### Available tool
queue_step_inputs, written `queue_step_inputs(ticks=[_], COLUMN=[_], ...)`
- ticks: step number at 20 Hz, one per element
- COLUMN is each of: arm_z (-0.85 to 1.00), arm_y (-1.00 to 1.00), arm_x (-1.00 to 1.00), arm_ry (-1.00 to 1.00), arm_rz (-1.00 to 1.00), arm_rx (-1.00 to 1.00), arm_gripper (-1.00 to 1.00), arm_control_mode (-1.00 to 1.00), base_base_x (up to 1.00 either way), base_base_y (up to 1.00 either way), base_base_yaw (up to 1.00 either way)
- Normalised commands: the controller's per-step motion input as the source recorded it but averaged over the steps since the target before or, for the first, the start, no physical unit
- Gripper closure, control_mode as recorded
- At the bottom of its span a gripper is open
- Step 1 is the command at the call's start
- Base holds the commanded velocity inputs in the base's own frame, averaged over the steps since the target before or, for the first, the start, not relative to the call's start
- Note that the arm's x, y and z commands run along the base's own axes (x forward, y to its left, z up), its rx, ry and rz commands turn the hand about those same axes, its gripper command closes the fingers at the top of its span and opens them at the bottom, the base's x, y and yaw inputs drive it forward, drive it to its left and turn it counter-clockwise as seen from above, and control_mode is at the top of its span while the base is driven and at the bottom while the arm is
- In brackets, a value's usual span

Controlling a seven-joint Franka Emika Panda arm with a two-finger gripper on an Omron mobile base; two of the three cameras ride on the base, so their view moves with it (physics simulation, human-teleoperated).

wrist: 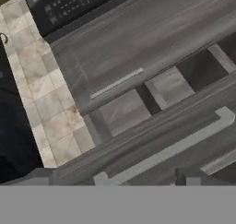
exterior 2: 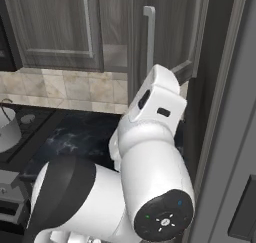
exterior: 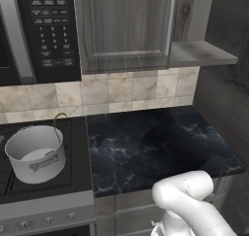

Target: Open the cabinet and move the ladle to the pot. Then close the cabinet.

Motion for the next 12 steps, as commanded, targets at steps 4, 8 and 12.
queue_step_inputs(ticks=[4, 8, 12], arm_z=[-0.25, -0.21, -0.18], arm_y=[-0.1, -0.02, -0.03], arm_x=[0.24, 0.3, 0.41], arm_ry=[-0.08, -0.08, -0.03], arm_rz=[0.09, 0.08, 0.06], arm_rx=[-0.17, -0.16, -0.14], arm_gripper=[-1.0, -1.0, -1.0], arm_control_mode=[-1.0, -1.0, -1.0], base_base_x=[0.0, 0.0, 0.0], base_base_y=[0.0, 0.0, 0.0], base_base_yaw=[0.0, 0.0, 0.0])
